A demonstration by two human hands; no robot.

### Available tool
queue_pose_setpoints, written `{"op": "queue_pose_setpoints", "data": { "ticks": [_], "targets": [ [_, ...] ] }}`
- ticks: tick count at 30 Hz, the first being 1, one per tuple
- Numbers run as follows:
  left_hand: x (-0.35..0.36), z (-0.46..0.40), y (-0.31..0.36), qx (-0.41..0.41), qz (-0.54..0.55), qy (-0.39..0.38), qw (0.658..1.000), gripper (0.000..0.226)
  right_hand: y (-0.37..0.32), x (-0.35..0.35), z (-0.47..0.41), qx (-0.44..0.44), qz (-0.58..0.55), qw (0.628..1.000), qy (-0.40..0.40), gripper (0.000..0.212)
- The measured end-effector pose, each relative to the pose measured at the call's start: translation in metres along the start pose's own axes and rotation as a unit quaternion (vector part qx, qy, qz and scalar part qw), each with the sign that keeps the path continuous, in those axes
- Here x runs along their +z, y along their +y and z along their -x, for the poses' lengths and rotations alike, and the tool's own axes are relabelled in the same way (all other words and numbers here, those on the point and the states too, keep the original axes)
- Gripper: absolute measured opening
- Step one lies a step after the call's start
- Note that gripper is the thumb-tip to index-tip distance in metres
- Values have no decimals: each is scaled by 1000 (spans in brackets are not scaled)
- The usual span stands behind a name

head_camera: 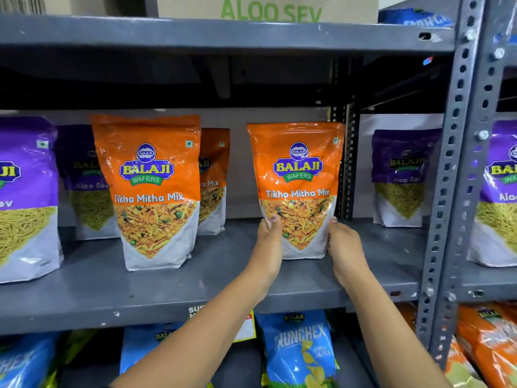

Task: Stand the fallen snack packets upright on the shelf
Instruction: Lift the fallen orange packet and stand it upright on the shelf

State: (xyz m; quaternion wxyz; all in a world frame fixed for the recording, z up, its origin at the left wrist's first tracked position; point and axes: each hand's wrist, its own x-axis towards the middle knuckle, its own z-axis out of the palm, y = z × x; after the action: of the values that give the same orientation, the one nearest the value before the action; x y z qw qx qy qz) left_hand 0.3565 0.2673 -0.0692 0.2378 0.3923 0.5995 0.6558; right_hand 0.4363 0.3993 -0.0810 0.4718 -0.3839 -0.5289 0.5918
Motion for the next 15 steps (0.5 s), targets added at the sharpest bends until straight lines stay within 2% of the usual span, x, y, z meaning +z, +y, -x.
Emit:
{"op": "queue_pose_setpoints", "data": {
  "ticks": [1, 6, 10, 15],
  "targets": [
    [5, -1, 0, 4, 2, -5, 1000, 55, 1, 0, -1, -17, 0, 1000, 6, 22],
    [16, -6, -5, 10, 11, -26, 1000, 49, 5, -6, 2, -47, -24, 998, 36, 42],
    [15, -11, -9, 12, 6, -37, 999, 44, 3, -7, 6, -68, -41, 996, 37, 40],
    [16, -13, -11, -3, -5, -14, 1000, 45, 3, -5, 6, -80, -53, 994, 43, 28]
  ]
}}
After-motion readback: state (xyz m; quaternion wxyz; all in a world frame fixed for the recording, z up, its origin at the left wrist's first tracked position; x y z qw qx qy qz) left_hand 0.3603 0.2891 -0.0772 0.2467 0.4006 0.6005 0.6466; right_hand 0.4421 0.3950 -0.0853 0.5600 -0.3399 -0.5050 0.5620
